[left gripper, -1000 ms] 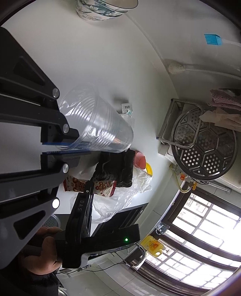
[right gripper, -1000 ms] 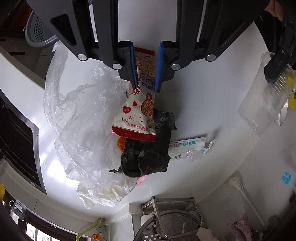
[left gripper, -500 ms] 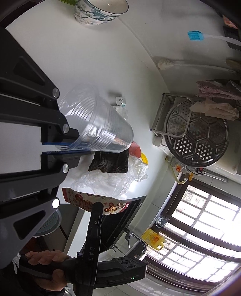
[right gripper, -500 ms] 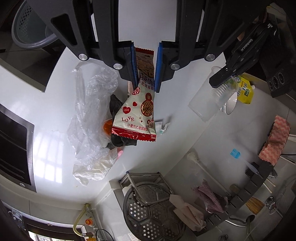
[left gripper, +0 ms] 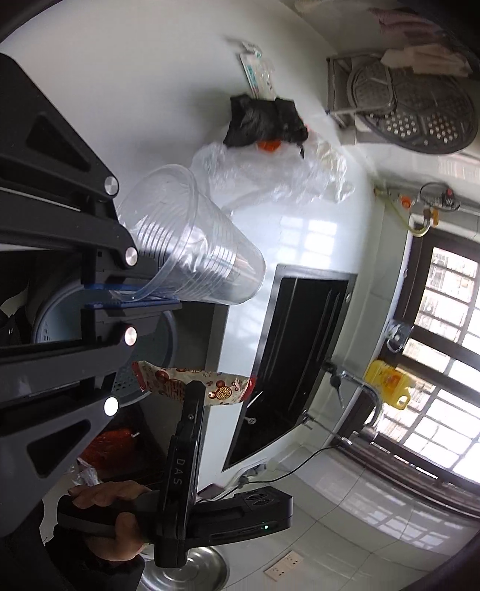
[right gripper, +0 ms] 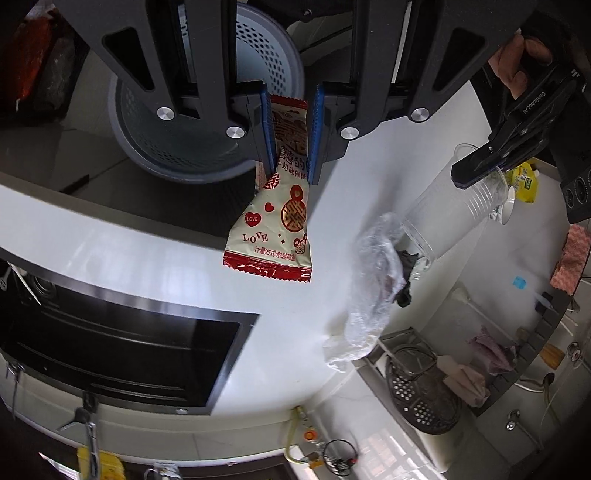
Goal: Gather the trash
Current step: 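Carry the cups and wrapper with both tools over the mesh bin, then open the left tool to drop the cups while the right tool drops the wrapper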
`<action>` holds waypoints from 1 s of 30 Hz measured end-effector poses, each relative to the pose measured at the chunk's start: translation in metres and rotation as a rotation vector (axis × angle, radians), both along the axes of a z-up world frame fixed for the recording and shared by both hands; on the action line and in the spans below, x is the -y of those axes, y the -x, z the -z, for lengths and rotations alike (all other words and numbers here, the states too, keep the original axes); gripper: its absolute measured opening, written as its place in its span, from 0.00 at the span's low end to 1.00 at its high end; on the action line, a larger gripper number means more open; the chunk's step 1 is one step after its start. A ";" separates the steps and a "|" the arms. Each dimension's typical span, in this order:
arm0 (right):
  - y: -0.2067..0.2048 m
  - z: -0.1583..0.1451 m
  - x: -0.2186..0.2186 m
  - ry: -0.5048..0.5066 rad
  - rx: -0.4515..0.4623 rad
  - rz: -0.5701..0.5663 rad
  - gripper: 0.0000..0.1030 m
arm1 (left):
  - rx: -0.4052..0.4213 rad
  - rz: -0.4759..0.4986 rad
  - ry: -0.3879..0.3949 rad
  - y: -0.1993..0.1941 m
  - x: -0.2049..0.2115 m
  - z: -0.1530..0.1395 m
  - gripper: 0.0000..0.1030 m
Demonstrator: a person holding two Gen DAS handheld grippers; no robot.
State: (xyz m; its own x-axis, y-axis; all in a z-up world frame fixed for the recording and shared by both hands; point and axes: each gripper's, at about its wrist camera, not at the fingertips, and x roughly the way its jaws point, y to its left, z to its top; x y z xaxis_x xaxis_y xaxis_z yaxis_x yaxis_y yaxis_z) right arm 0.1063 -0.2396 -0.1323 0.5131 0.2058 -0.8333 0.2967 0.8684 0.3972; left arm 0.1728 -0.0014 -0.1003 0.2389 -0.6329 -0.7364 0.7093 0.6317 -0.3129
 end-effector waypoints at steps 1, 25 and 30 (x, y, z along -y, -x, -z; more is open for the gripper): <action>0.008 0.008 0.008 0.000 -0.019 0.006 0.16 | -0.014 0.029 -0.011 0.007 0.014 0.006 0.04; 0.068 0.104 0.067 -0.068 -0.193 -0.123 0.38 | -0.164 -0.040 -0.270 0.086 0.110 0.095 0.64; 0.069 0.099 0.072 -0.086 -0.180 -0.143 0.41 | -0.149 -0.069 -0.287 0.092 0.113 0.087 0.64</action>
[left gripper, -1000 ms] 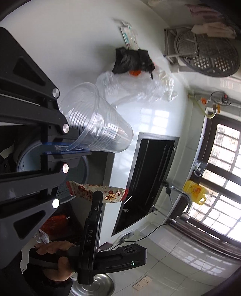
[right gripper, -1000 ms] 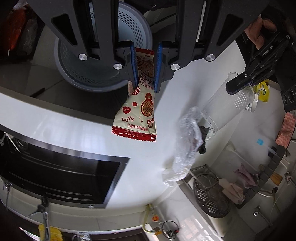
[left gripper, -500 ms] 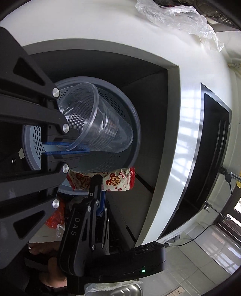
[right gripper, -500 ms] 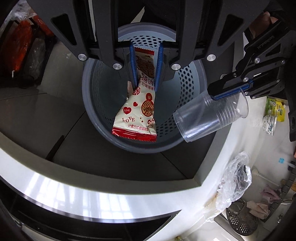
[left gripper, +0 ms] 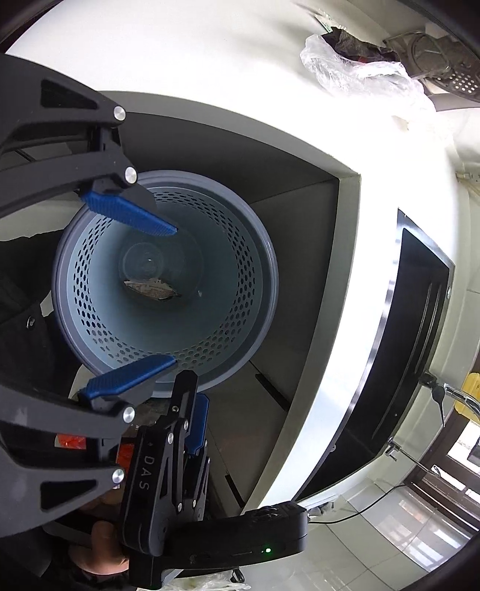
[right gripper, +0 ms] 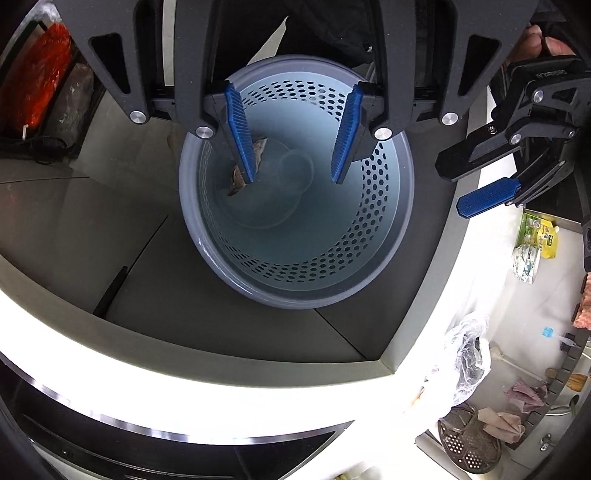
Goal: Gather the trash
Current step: 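Open the left tool to drop the cups while the right tool drops the wrapper, then move both tools back toward the dark cloth and plastic bag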
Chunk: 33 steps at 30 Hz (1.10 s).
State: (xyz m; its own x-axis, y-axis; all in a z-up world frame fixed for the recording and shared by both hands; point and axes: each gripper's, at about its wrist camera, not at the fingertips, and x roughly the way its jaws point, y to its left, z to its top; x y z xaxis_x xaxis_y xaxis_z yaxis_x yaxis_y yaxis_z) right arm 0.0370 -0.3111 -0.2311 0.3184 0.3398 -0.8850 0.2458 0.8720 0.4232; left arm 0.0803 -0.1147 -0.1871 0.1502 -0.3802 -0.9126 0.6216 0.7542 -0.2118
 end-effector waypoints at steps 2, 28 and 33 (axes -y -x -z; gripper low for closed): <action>-0.001 -0.003 0.000 -0.006 0.008 -0.007 0.42 | 0.009 -0.008 -0.005 0.000 0.002 -0.004 0.64; -0.032 -0.072 -0.032 0.039 0.125 -0.073 0.47 | 0.188 -0.139 0.046 -0.035 -0.055 -0.077 0.69; -0.050 -0.085 -0.057 0.042 0.151 -0.089 0.49 | 0.202 -0.180 0.066 -0.053 -0.084 -0.087 0.69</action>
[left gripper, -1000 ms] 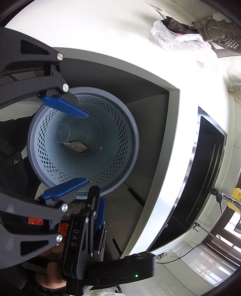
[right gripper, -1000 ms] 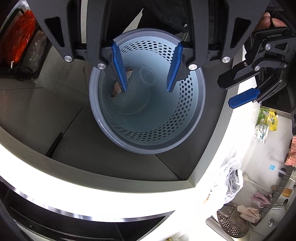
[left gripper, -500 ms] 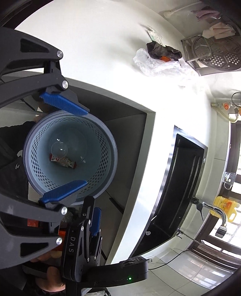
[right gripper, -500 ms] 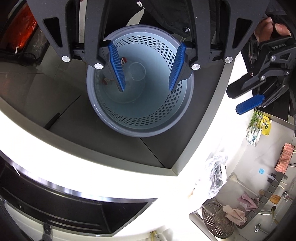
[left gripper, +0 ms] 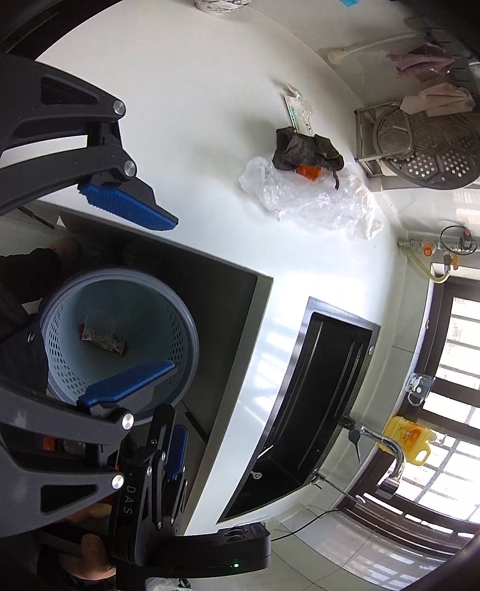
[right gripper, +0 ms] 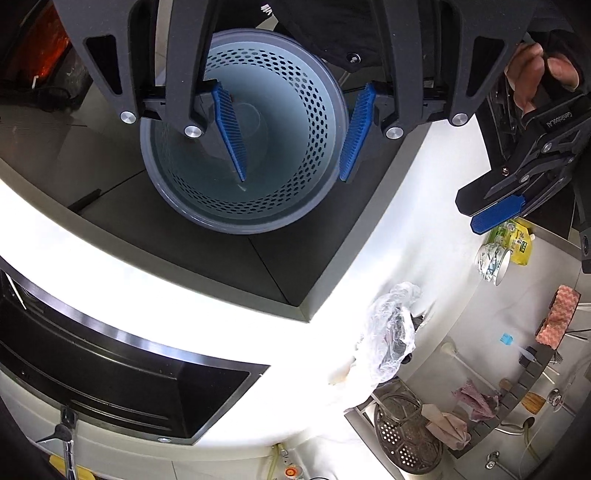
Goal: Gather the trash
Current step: 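Move both tools back toward the dark cloth and plastic bag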
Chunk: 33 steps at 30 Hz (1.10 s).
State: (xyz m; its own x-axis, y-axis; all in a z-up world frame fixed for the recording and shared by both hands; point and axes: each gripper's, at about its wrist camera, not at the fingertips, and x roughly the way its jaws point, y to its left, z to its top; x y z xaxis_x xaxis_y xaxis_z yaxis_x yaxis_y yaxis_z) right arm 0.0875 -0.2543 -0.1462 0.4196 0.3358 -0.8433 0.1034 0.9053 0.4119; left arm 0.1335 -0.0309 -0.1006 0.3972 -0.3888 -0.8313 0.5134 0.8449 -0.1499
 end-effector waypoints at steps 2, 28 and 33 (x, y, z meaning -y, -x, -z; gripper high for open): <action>-0.008 -0.005 -0.011 0.005 0.009 -0.011 0.49 | 0.004 -0.020 0.010 -0.007 -0.013 -0.003 0.69; -0.145 -0.050 -0.100 0.065 0.080 0.035 0.58 | 0.052 -0.194 0.015 -0.150 -0.144 -0.001 0.79; -0.178 -0.051 -0.107 0.091 0.089 0.044 0.60 | 0.027 -0.228 0.025 -0.173 -0.150 0.015 0.79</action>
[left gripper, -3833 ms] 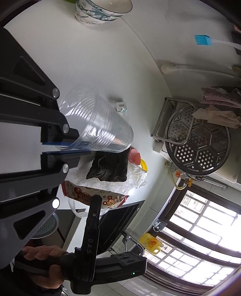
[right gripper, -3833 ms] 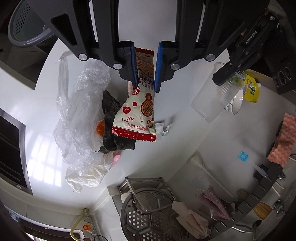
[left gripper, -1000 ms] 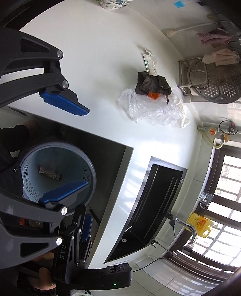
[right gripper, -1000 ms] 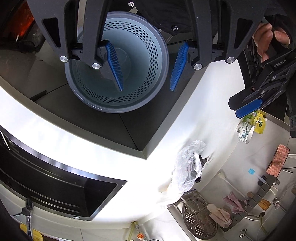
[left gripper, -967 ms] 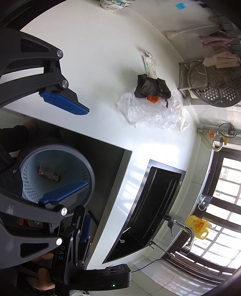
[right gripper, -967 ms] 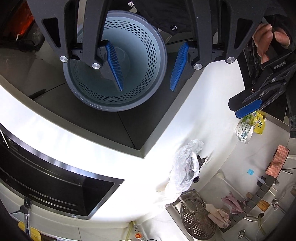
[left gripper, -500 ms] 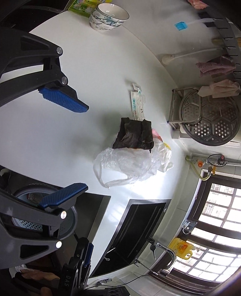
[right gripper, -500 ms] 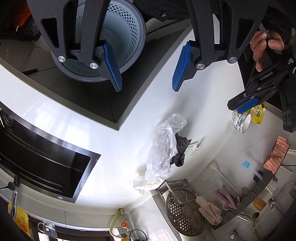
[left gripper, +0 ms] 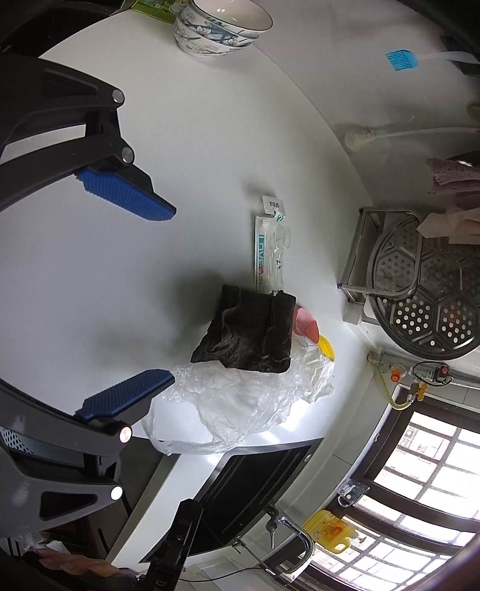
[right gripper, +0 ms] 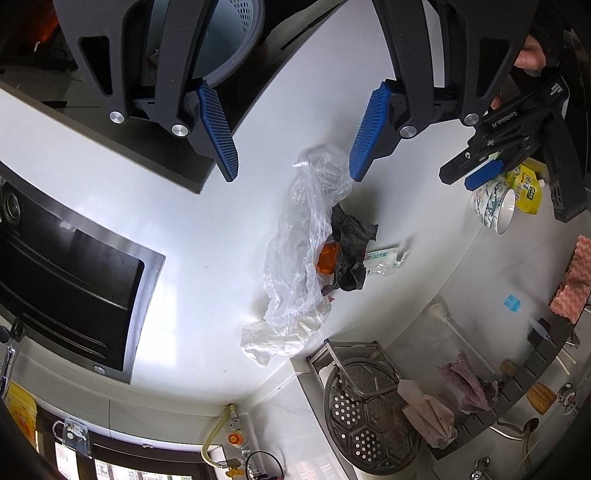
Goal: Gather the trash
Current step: 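Move both tools back toward the dark cloth and plastic bag, then grasp the dark cloth with the left tool while the right tool grasps the plastic bag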
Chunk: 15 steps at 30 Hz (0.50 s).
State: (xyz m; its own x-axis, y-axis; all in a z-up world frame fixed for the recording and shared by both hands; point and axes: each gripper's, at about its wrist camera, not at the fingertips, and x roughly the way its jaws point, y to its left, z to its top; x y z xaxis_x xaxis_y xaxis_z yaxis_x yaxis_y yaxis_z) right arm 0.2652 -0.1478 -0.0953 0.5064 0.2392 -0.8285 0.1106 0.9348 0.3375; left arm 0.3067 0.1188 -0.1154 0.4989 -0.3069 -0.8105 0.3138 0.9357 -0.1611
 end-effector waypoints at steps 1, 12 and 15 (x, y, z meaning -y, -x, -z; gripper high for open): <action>-0.007 0.000 -0.001 0.004 0.001 0.007 0.64 | -0.002 -0.001 0.003 -0.004 0.000 0.002 0.79; -0.090 0.030 -0.010 0.001 -0.085 0.051 0.66 | -0.011 0.023 0.037 -0.032 0.000 0.009 0.79; -0.108 0.046 -0.016 0.035 -0.125 0.052 0.66 | -0.020 0.015 0.042 -0.035 -0.003 0.013 0.79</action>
